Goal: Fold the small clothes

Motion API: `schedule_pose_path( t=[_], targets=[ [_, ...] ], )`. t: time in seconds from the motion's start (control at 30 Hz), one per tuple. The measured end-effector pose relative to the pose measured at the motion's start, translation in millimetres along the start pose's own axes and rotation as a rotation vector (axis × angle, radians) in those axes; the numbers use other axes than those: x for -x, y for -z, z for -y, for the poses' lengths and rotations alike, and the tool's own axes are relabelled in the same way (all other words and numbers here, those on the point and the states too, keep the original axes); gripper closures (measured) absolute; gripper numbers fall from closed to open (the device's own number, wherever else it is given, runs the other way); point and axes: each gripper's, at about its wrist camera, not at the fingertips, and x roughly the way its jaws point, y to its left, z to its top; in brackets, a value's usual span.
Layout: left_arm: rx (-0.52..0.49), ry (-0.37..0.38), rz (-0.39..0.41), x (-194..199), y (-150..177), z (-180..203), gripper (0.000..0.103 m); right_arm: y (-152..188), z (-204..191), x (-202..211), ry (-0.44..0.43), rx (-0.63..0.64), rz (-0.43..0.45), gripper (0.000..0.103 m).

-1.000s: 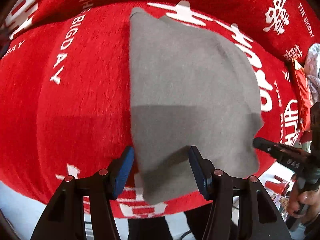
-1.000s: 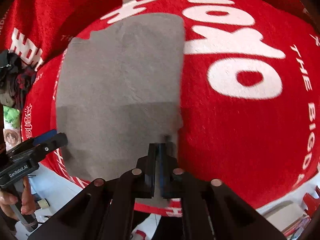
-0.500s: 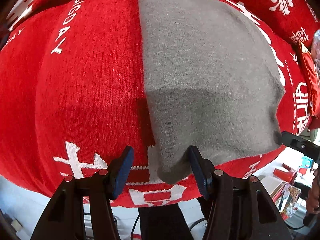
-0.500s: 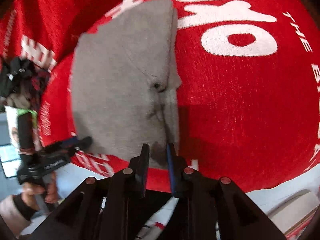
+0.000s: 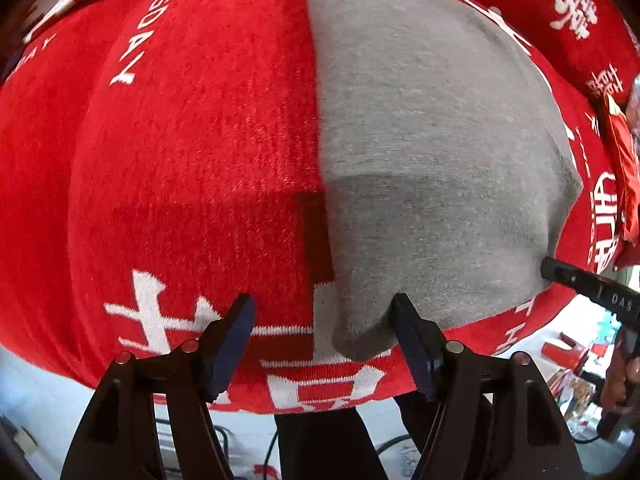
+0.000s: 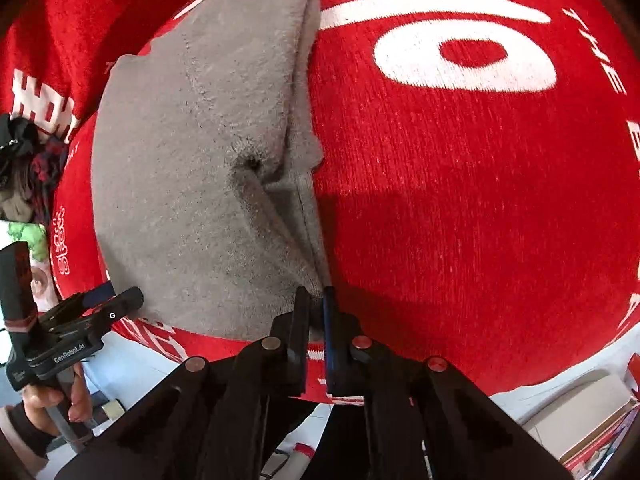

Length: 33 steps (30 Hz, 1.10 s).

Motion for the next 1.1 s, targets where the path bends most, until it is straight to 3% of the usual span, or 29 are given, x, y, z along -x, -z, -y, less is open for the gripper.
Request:
schedule_pose_path(
  t=[0.4, 0.77, 0.83, 0.93, 1.0, 1.07, 1.1],
  targets=[
    [-0.014, -0.045, -0.016, 20.6, -8.7, 7.3, 0.032, 0.9, -4.0, 20.6, 0.004, -0.039, -0.040, 0.095],
    [-0.047, -0.053, 0.068, 81.8, -23.7, 35.6, 0.032, -5.8, -32.2, 66.5, 0.001, -0.029, 0.016, 0.092],
    [-0.042, -0.051, 0.079, 89.6, -21.7, 35.8, 0.031, -8.4, -38.5, 73.3, -0.002, -0.025, 0.027, 0.086],
    [-0.026, -0.058, 0.119, 105.9, -23.5, 40.9, 0.005, -10.4, -46.4, 86.0, -0.001, -0.024, 0.046, 0.072],
    [-0.012, -0.033, 0.145, 118.8, -25.3, 44.8, 0.005, -10.6, -50.7, 94.0, -0.001, -0.019, 0.056, 0.069],
    [-0.001, -0.022, 0.145, 126.2, -26.2, 46.8, 0.005, -12.8, -56.7, 104.3, 0.003, -0.012, 0.066, 0.059],
    [0.001, -0.029, 0.145, 129.8, -26.4, 47.6, 0.005, -13.2, -59.7, 107.9, 0.005, -0.011, 0.075, 0.047]
  ],
)
